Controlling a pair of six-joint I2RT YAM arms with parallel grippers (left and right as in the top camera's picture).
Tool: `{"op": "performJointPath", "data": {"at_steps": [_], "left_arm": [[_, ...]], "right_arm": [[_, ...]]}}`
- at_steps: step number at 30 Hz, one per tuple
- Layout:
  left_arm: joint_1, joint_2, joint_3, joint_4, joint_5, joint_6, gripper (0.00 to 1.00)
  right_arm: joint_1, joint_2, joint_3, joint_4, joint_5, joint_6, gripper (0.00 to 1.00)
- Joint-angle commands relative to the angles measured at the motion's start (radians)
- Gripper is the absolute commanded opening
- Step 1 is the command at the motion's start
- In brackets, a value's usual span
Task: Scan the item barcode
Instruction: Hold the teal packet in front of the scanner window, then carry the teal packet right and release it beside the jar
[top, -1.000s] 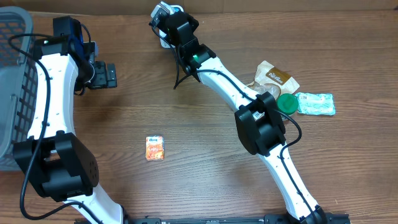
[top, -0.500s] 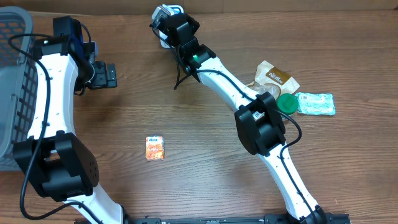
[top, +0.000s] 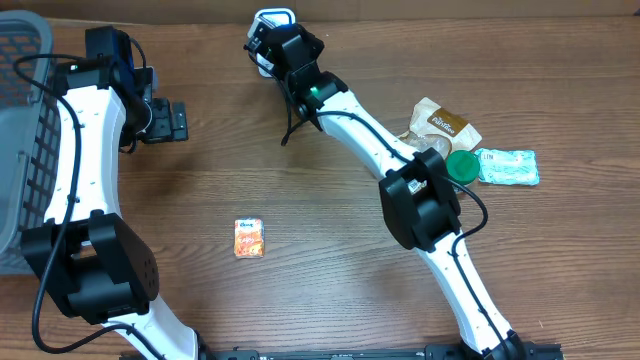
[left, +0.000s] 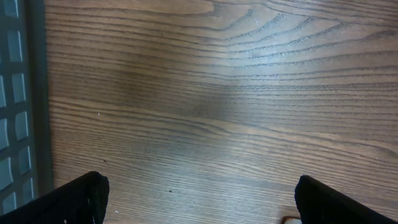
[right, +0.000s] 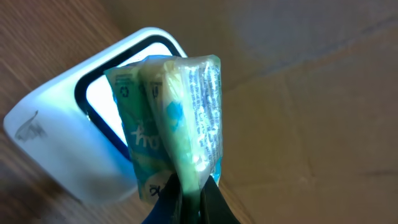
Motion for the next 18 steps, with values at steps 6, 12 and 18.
{"op": "performJointPath", "data": {"at_steps": [6,12,18], "left_arm": [[0.003,-0.01,0.017,0.0,-0.002,0.012,0.99],[0.003,-0.01,0.017,0.0,-0.002,0.012,1.0],[0.003,-0.01,0.017,0.001,-0.002,0.012,0.99]], "right_arm": [[0.01,-0.36,0.008,-0.397,-0.193,0.467,0.04],[-0.053,-0.505,0.008,-0.802,-0.529,0.798,0.04],[-0.206,-0.515,0.006,-1.164,-0.537,0.926,0.04]]}}
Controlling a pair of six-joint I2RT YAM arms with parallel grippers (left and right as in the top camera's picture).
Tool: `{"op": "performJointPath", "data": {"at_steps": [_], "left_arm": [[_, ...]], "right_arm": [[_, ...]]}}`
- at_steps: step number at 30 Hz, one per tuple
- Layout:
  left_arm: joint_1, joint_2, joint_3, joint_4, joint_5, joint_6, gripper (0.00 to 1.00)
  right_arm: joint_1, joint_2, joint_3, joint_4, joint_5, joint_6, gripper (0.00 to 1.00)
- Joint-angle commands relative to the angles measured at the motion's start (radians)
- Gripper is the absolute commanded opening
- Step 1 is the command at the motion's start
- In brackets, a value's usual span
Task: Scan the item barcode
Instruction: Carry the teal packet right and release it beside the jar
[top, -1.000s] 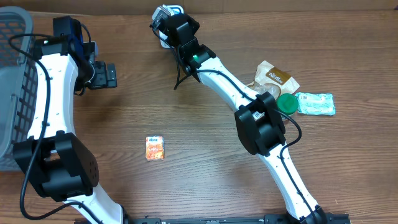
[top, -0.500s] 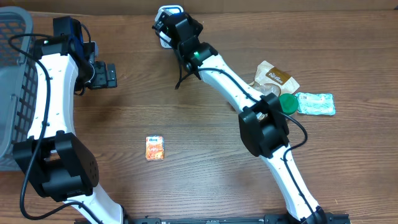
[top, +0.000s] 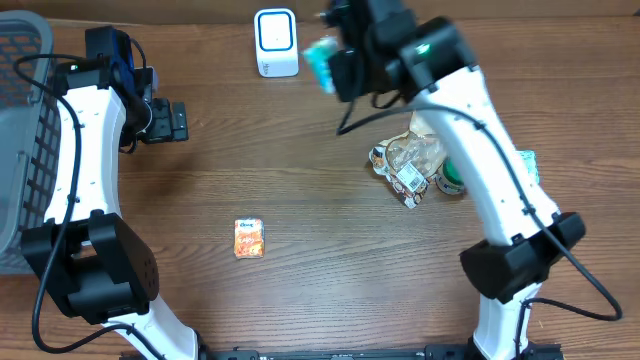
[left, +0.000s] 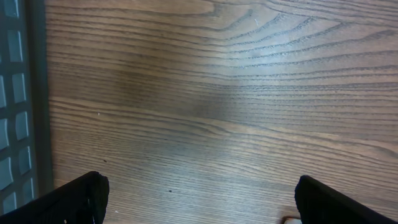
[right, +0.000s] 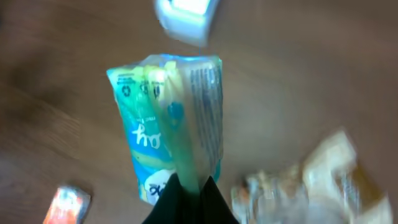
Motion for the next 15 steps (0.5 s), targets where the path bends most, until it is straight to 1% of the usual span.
{"op": "performJointPath", "data": {"at_steps": [1,3,5,11,15], "left_arm": [[0.003,-0.01,0.017,0.001,-0.002,0.012,1.0],[0.004,-0.01,0.017,0.001,-0.002,0.011,0.99],[0.004,-0.01,0.017,0.001,-0.002,0.012,1.0],[0.004,-0.01,0.017,0.001,-0.002,0.012,1.0],[0.004,-0.01,0.017,0.001,-0.002,0.012,1.0]], "right_arm": [[-0.106,0.042,-0.008,-0.148,-0.051,0.13,0.04],[-0.145,0.053,-0.036,-0.196,-0.05,0.13,0.04],[-0.181,0.057,-0.102,-0.203,-0.026,0.13,0.04],[-0.263,0.057,-0.333,-0.138,-0.01,0.13,0.05],[-0.292,0.057,-0.419,-0.113,0.001,0.118,0.08]]}}
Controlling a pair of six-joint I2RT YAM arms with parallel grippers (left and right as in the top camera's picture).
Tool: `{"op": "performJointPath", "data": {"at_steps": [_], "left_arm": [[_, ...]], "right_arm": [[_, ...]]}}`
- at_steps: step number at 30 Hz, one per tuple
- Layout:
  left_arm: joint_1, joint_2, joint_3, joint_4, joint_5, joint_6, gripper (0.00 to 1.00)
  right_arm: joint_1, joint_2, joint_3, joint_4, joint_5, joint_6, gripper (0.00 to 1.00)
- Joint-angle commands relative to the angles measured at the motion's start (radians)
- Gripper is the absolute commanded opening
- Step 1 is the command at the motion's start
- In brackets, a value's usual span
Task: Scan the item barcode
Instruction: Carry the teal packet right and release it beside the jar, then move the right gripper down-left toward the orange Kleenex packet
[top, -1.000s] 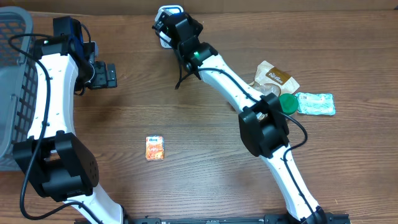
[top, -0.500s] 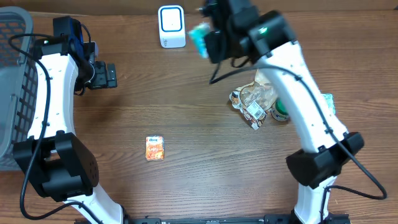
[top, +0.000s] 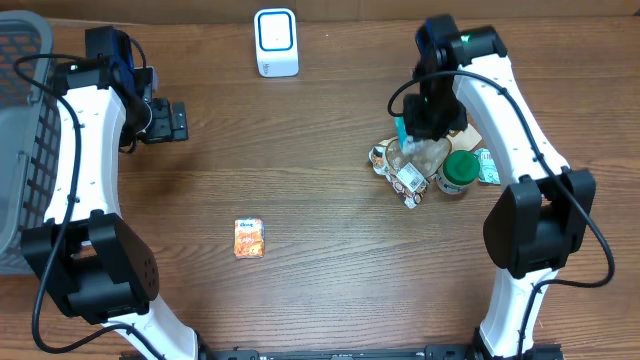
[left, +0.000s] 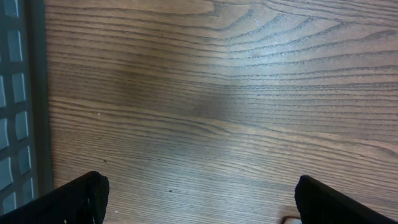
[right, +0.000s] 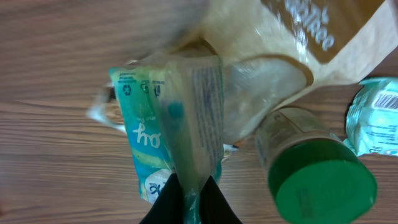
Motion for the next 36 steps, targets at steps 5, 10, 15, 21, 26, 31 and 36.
{"op": "performJointPath", "data": {"at_steps": [5,10,15,21,26,31,36], "left_arm": [[0.004,-0.01,0.017,0.001,-0.002,0.012,0.99],[0.003,-0.01,0.017,0.0,-0.002,0.012,1.0],[0.004,-0.01,0.017,0.0,-0.002,0.012,1.0],[0.003,-0.01,0.017,0.0,-0.002,0.012,1.0],[0.004,-0.01,0.017,0.001,-0.002,0.012,0.99],[0.004,-0.01,0.017,0.0,-0.002,0.012,1.0],[0.004,-0.01,0.017,0.001,-0.002,0.012,1.0]], "right_arm": [[-0.035,-0.006,-0.061,0.006,0.02,0.0,0.18],[-0.035,-0.006,-0.053,-0.019,0.02,0.0,0.79],[-0.026,-0.006,0.026,-0.104,-0.041,-0.001,0.8],[0.047,-0.007,0.069,-0.114,-0.34,0.0,0.69],[0.185,-0.007,0.05,-0.034,-0.407,0.001,0.78],[0.346,-0.007,-0.008,0.069,-0.406,0.05,0.71],[0.488,-0.007,-0.092,0.248,-0.405,0.191,0.27]]}}
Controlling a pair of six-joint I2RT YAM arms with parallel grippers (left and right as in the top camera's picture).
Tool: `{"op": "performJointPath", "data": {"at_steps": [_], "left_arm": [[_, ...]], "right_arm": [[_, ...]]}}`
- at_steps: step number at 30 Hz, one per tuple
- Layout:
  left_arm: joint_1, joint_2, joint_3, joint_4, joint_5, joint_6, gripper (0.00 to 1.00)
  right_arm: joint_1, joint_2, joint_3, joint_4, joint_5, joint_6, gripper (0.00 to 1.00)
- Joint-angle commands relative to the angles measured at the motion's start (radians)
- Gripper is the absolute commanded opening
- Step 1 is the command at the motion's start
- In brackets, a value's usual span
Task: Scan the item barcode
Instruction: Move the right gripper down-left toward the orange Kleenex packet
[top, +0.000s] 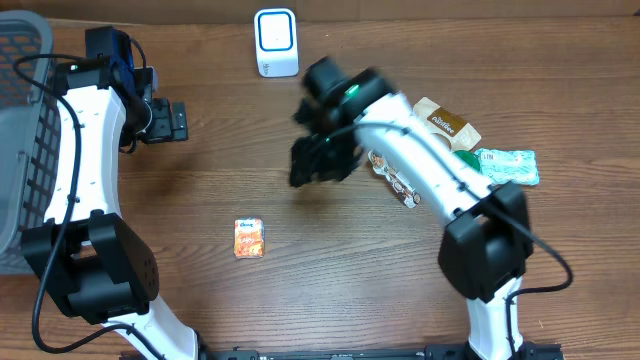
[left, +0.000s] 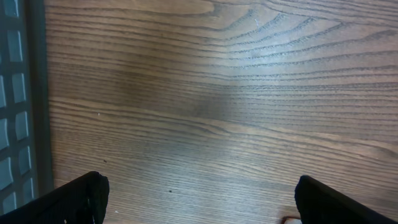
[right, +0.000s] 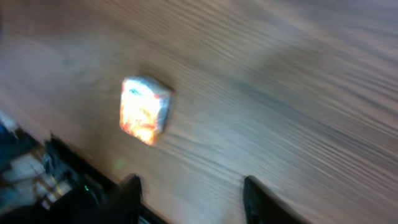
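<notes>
A small orange packet (top: 249, 238) lies flat on the wooden table; in the right wrist view the orange packet (right: 145, 110) shows ahead of the fingers, blurred. My right gripper (top: 315, 160) hangs over the table's middle, up and right of the packet, open and empty; the right gripper (right: 194, 199) has only bare wood between its fingers. The white scanner (top: 275, 42) stands at the far edge. My left gripper (top: 180, 122) is open at the left, and the left gripper (left: 199, 211) holds nothing.
A pile sits at the right: a brown pouch (top: 445, 122), a teal packet (top: 507, 166), a green-lidded jar (top: 463, 160) partly behind the arm, and a clear bag (top: 398, 182). A grey basket (top: 25, 150) stands at the left edge, its basket wall (left: 18, 93) close to the left gripper.
My right gripper was shut on a teal packet over the pile at the right. Now it is open and empty over the table's middle, facing the orange packet. The left arm has not moved.
My right gripper held a teal packet in front of the scanner. Then it held the packet away from the scanner, to its right, then over the pile. Now the packet is out of its grip and the gripper is near the orange packet. The left arm stayed still.
</notes>
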Motion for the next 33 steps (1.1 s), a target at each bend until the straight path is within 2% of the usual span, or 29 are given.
{"op": "performJointPath", "data": {"at_steps": [1,5,8,13,22,33], "left_arm": [[0.003,-0.01,0.017,0.001,-0.002,0.012,0.99],[0.003,-0.01,0.017,0.001,-0.002,0.012,1.0],[0.003,-0.01,0.017,0.001,-0.002,0.012,1.0],[0.003,-0.01,0.017,0.001,-0.002,0.012,1.0],[0.003,-0.01,0.017,0.001,-0.002,0.012,1.0],[0.003,-0.01,0.017,0.001,-0.002,0.012,1.0]], "right_arm": [[0.073,-0.012,-0.063,0.1,-0.016,0.152,0.21],[0.156,-0.011,-0.144,0.288,0.008,0.296,0.04],[0.214,-0.009,-0.206,0.441,0.031,0.37,0.04],[0.299,-0.006,-0.267,0.612,0.038,0.366,0.04],[0.415,-0.003,-0.293,0.632,0.211,0.358,0.04],[0.417,-0.001,-0.354,0.67,0.248,0.359,0.05]]}}
